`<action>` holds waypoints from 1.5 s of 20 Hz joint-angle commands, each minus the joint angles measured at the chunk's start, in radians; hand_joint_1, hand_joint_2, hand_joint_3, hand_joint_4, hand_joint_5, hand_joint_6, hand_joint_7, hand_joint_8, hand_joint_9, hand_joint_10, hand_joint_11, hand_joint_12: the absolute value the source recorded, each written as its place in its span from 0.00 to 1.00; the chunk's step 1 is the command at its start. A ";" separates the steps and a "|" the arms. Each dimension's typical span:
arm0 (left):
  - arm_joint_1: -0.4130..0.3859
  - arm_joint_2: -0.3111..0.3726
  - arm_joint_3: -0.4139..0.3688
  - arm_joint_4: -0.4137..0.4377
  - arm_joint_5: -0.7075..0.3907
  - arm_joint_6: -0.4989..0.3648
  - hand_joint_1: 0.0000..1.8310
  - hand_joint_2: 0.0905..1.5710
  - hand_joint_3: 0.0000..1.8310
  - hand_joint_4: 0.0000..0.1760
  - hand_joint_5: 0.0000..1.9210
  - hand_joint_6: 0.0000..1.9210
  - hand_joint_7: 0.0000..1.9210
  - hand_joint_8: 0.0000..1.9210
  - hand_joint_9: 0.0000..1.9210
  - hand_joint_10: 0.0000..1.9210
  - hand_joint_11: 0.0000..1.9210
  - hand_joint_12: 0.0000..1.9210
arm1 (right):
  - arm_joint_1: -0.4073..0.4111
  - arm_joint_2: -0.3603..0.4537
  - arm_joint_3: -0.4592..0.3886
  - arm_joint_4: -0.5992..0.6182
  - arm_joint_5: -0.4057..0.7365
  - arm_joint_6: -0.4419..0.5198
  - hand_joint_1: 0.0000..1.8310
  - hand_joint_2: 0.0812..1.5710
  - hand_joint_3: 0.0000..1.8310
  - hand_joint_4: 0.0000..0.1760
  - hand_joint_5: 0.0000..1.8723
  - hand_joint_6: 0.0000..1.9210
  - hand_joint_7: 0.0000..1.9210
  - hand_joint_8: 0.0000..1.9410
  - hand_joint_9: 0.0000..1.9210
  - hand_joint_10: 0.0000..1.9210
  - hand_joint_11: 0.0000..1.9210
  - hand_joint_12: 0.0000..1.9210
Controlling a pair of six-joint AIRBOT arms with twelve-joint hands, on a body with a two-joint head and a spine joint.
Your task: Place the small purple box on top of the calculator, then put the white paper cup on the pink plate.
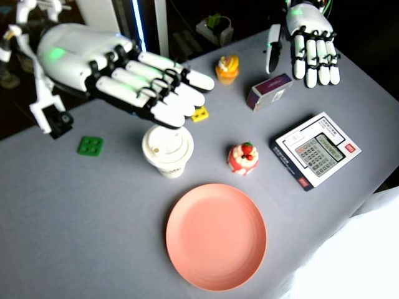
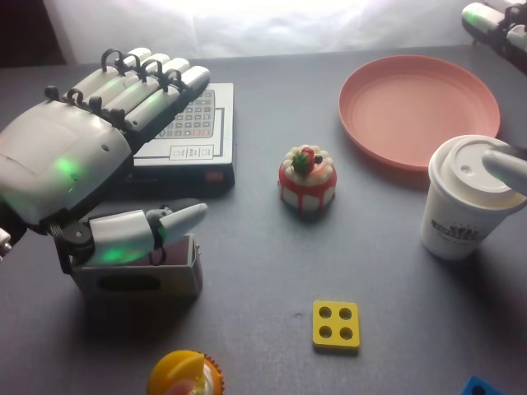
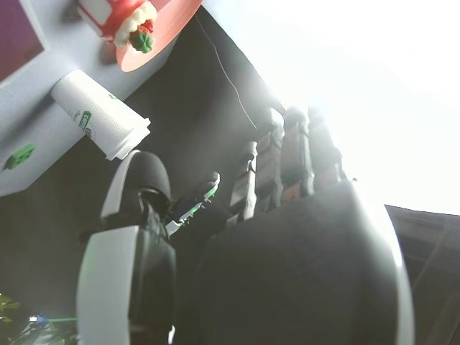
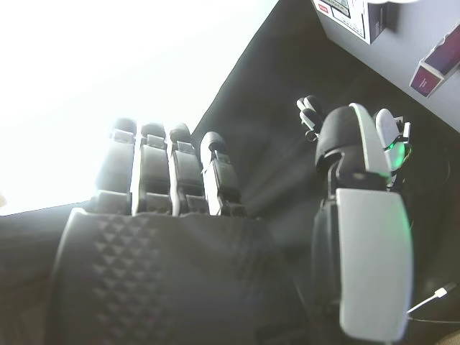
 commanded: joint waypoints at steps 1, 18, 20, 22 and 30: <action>-0.014 -0.002 0.000 0.009 -0.123 0.001 0.18 0.75 0.02 0.00 0.00 0.00 0.00 0.00 0.00 0.00 0.00 0.00 | 0.010 0.001 0.001 -0.002 0.132 0.000 0.12 0.78 0.02 0.00 0.00 0.00 0.00 0.00 0.00 0.00 0.00 0.00; 0.048 0.039 -0.014 0.009 0.059 -0.016 0.35 0.63 0.00 0.00 0.02 0.00 0.03 0.00 0.03 0.01 0.01 0.09 | 0.004 -0.006 0.007 0.013 0.148 0.000 0.15 0.80 0.01 0.00 0.00 0.00 0.00 0.00 0.00 0.00 0.00 0.00; 0.048 0.023 -0.002 0.009 0.095 -0.023 0.39 0.64 0.00 0.00 0.02 0.00 0.02 0.00 0.01 0.00 0.00 0.02 | 0.003 -0.007 0.007 0.016 0.148 0.000 0.16 0.80 0.01 0.00 0.00 0.00 0.00 0.00 0.00 0.00 0.00 0.00; 0.048 0.008 0.010 0.007 0.125 -0.027 0.41 0.64 0.00 0.00 0.02 0.00 0.02 0.00 0.00 0.00 0.00 0.00 | 0.002 -0.008 0.008 0.018 0.148 0.000 0.17 0.80 0.01 0.00 0.00 0.00 0.00 0.00 0.00 0.00 0.00 0.00; 0.047 -0.046 0.054 -0.018 0.225 -0.035 0.52 0.71 0.01 0.00 0.20 0.02 0.27 0.03 0.24 0.07 0.00 0.67 | 0.002 -0.009 0.007 0.022 0.148 0.004 0.17 0.81 0.01 0.00 0.00 0.00 0.00 0.00 0.00 0.00 0.00 0.01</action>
